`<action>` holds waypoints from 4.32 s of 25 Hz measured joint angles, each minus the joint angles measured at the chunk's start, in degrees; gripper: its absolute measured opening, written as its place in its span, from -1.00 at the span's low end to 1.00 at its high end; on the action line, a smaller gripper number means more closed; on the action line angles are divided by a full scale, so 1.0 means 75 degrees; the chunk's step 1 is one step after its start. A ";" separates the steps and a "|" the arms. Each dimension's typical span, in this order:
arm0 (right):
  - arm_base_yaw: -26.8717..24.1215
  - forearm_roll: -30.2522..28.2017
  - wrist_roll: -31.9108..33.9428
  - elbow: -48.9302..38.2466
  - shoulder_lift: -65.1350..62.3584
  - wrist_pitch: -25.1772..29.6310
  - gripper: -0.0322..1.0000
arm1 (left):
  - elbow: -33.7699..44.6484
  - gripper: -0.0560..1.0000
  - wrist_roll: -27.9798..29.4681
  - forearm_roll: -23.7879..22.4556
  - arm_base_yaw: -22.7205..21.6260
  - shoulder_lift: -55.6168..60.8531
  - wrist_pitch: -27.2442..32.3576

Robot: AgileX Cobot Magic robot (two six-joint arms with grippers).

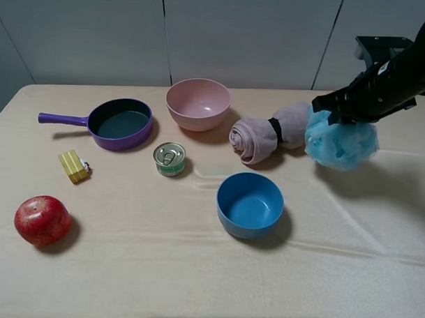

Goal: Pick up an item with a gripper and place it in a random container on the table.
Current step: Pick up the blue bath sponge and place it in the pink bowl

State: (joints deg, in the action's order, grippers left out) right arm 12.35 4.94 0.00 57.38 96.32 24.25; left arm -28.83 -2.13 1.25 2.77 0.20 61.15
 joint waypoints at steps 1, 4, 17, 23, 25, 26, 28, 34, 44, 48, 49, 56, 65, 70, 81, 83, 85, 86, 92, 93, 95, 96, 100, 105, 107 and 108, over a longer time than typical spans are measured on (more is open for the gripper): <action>0.0137 0.0000 0.0000 0.0220 0.0000 0.0112 -0.72 | 0.0000 0.97 0.0000 0.0000 0.0000 0.0000 0.0000; 0.0515 0.0008 0.0000 0.0801 -0.0016 0.0418 -0.72 | 0.0000 0.97 0.0000 0.0000 0.0000 0.0000 0.0000; 0.1368 0.0441 0.0000 0.2794 -0.0021 0.1440 -0.75 | 0.0000 0.97 0.0000 0.0000 0.0000 0.0000 0.0000; 0.1673 0.1291 -0.0608 0.2910 -0.0021 0.1034 -0.76 | 0.0000 0.97 0.0000 0.0000 0.0000 0.0000 0.0000; 0.1811 0.1506 -0.0759 0.2910 -0.0021 0.0738 -0.76 | 0.0000 0.97 0.0000 0.0000 0.0000 0.0000 0.0000; 0.1889 0.1568 -0.0791 0.2910 -0.0021 0.0629 -0.76 | 0.0000 0.97 0.0000 0.0000 0.0000 0.0000 0.0000; 0.2037 0.1631 -0.0835 0.2910 -0.0021 0.0345 -0.76 | 0.0000 0.97 0.0000 0.0000 0.0000 0.0000 0.0000; 0.2350 0.1686 -0.0892 0.2910 0.0118 -0.0513 -0.76 | 0.0000 0.97 0.0000 0.0007 0.0000 0.0000 0.0000; 0.2393 0.1886 -0.1034 0.3349 0.0815 -0.0898 -0.79 | 0.0000 0.97 0.0000 0.0007 0.0000 0.0000 0.0000; 0.2393 0.1917 -0.1040 0.3737 0.1204 -0.0823 -0.80 | 0.0000 0.97 0.0000 0.0007 0.0000 0.0000 0.0000; 0.2393 0.1917 -0.1040 0.3804 0.1285 -0.0797 -0.80 | 0.0000 0.97 0.0000 0.0007 0.0000 0.0000 0.0000; 0.2393 0.2103 -0.1205 0.4032 0.1738 -0.0876 -0.80 | 0.0000 0.97 0.0000 0.0007 0.0000 0.0000 0.0000; 0.2393 0.2656 -0.1670 0.4373 0.2374 -0.0931 -0.80 | 0.0000 0.97 0.0000 0.0007 0.0000 0.0000 0.0000; 0.2393 0.2777 -0.1727 0.4757 0.2780 -0.0871 -0.82 | 0.0000 0.97 0.0000 0.0007 0.0000 0.0000 0.0000; 0.2393 0.2863 -0.1779 0.5335 0.3459 -0.0748 -0.82 | 0.0000 0.97 0.0000 0.0007 0.0000 0.0000 0.0000; 0.2393 0.2882 -0.1779 0.5361 0.3551 -0.0762 -0.82 | 0.0000 0.97 0.0000 0.0007 0.0000 0.0000 0.0000; 0.2393 0.2888 -0.1787 0.5361 0.3594 -0.0787 -0.82 | 0.0000 0.97 0.0000 0.0007 0.0000 0.0000 0.0000; 0.2393 0.2888 -0.1810 0.5361 0.3624 -0.0793 -0.82 | 0.0000 0.97 0.0000 0.0007 0.0000 0.0000 0.0000; 0.2393 0.2898 -0.1871 0.5361 0.3638 -0.1056 -0.82 | 0.0000 0.97 0.0000 0.0007 0.0000 0.0000 0.0000; 0.2393 0.2921 -0.1889 0.5361 0.3649 -0.1103 -0.82 | 0.0000 0.97 0.0000 0.0007 0.0000 0.0000 0.0000; 0.2393 0.2955 -0.1920 0.5361 0.3677 -0.1138 -0.82 | 0.0000 0.97 0.0000 0.0007 0.0000 0.0000 0.0000; 0.2393 0.2974 -0.1921 0.5361 0.3713 -0.1145 -0.82 | 0.0000 0.97 0.0000 0.0007 0.0000 0.0000 0.0000; 0.2393 0.3033 -0.1921 0.5361 0.3927 -0.1160 -0.82 | 0.0000 0.97 0.0000 0.0007 0.0000 0.0000 0.0000; 0.2393 0.3068 -0.1921 0.5361 0.4096 -0.1197 -0.82 | 0.0000 0.97 0.0000 0.0007 0.0000 0.0000 0.0000; 0.2393 0.3083 -0.1921 0.5361 0.4112 -0.1250 -0.82 | 0.0000 0.97 0.0000 0.0007 0.0000 0.0000 0.0000; 0.2393 0.3083 -0.1921 0.5361 0.4122 -0.1250 -0.82 | 0.0000 0.97 0.0000 0.0007 0.0000 0.0000 0.0000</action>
State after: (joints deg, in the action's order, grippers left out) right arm 30.30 28.07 -14.41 97.59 127.24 14.88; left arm -28.83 -2.13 1.30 2.77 0.20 61.15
